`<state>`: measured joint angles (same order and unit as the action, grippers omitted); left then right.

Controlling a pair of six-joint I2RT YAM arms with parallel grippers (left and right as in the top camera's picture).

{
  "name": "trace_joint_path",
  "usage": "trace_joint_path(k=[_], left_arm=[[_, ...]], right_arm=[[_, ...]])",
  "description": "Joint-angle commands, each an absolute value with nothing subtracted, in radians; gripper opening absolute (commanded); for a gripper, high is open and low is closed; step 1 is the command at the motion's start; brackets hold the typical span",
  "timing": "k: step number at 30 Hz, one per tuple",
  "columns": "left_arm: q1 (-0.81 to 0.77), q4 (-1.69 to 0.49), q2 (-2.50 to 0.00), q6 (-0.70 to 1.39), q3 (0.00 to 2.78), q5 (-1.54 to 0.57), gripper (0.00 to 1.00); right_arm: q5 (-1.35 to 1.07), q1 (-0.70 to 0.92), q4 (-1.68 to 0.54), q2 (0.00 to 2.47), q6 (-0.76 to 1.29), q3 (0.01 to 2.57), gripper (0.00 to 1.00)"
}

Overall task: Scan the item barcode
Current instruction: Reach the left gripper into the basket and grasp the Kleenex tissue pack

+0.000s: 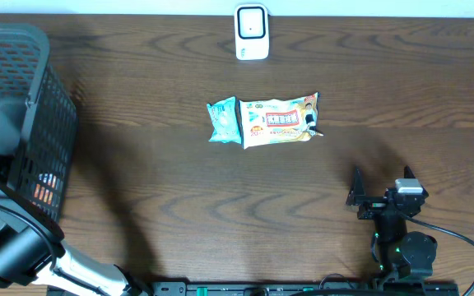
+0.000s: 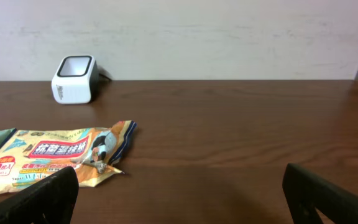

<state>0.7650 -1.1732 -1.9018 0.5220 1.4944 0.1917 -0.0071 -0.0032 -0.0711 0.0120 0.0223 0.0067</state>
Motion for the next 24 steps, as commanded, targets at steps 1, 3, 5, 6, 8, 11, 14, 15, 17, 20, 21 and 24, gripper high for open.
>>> trace_joint_path(k=[1,3,5,6,8,11,14,15,17,20,21,24], left_arm=[[0.769,-1.181,-1.885,0.537,1.460,0.229,0.86],[0.769,-1.182,-1.885,0.537,1.443,0.229,0.81],[0.770,-1.181,-1.885,0.537,1.425,0.230,0.81],[0.770,-1.180,-1.885,0.537,1.415,0.230,0.81],[0.770,-1.176,-1.885,0.537,1.398,0.234,0.81],[0.770,-1.166,-1.885,0.537,1.374,0.237,0.81],[0.772,-1.156,-1.885,0.537,1.361,0.243,0.81],[0.774,-1.156,-1.885,0.536,1.360,0.250,0.81],[0.782,-1.158,-1.885,0.536,1.360,0.256,0.80],[0.804,-1.158,-1.885,0.536,1.359,0.256,0.77],[0.812,-1.158,-1.885,0.536,1.359,0.256,0.77],[0.850,-1.158,-1.885,0.536,1.359,0.256,0.72]], right_arm=[[-0.006,0.004,-0.076,0.007,0.029,0.005,0.99],[-0.006,0.004,-0.076,0.007,0.029,0.005,0.99],[-0.006,0.004,-0.076,0.007,0.029,0.005,0.99],[-0.006,0.004,-0.076,0.007,0.029,0.005,0.99],[-0.006,0.004,-0.076,0.007,0.029,0.005,0.99],[-0.006,0.004,-0.076,0.007,0.029,0.005,0.99],[-0.006,0.004,-0.076,0.007,0.029,0.005,0.99],[-0.006,0.004,-0.076,0.007,0.029,0.005,0.99],[-0.006,0.004,-0.076,0.007,0.029,0.005,0.99],[-0.006,0.004,-0.076,0.007,0.029,0.005,0.99],[-0.006,0.004,-0.076,0.007,0.029,0.005,0.99],[-0.006,0.004,-0.076,0.007,0.029,0.005,0.99]])
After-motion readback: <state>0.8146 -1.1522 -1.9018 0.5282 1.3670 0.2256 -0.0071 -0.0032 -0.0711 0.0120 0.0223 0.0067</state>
